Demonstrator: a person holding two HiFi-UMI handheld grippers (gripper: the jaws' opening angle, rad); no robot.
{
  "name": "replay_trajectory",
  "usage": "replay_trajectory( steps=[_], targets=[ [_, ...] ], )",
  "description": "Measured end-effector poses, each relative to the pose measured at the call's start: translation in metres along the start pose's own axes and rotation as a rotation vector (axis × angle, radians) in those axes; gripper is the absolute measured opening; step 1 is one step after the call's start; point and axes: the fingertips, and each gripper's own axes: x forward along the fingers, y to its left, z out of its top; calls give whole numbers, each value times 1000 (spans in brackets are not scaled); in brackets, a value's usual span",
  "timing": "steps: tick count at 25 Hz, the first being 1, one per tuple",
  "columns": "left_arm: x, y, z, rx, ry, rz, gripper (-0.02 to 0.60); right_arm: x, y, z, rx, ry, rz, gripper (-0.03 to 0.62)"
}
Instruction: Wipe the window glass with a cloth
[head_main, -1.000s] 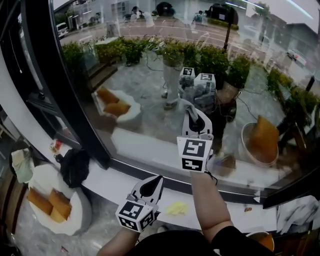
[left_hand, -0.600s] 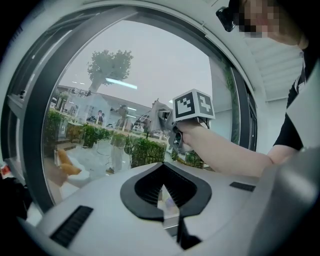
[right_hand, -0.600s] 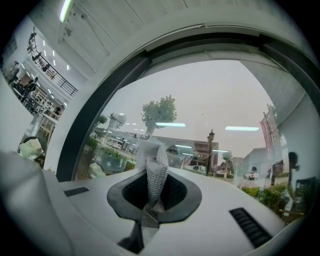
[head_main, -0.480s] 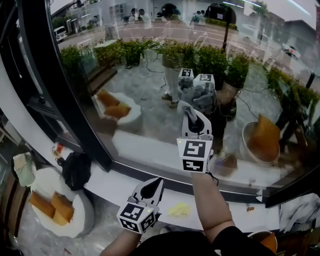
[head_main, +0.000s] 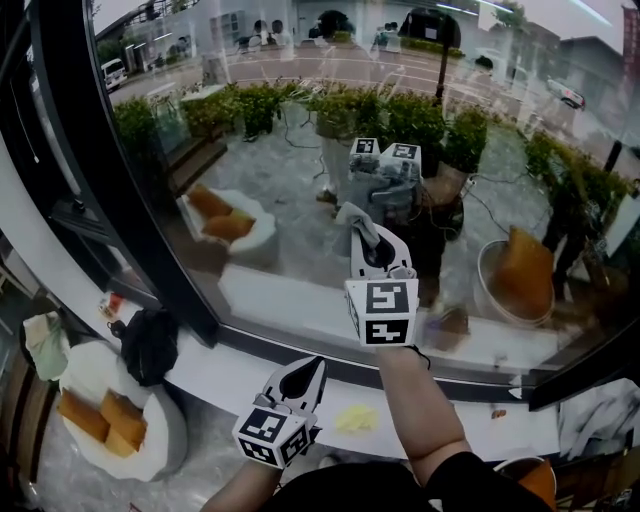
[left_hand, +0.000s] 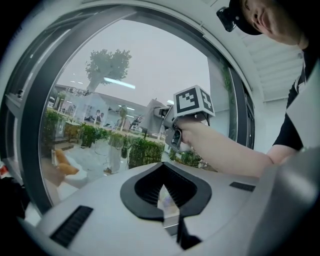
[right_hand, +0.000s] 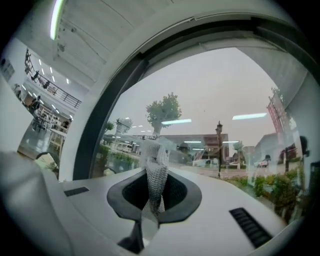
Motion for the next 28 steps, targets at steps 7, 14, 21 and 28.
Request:
replay_trajectory(
  steps=[7, 14, 21, 28],
  targets=[
    [6, -13, -5, -5, 3, -32, 8, -14, 18, 2, 102, -11, 99, 41],
    [21, -27, 1, 2, 1, -95, 8, -24, -3, 26, 64, -49, 59, 41],
    [49, -57, 12, 26, 10, -188, 8, -33, -55, 39, 23, -51, -49, 41],
    [65, -63, 11, 103, 7, -240, 8, -43, -97, 51, -14, -50, -155, 40]
  ],
)
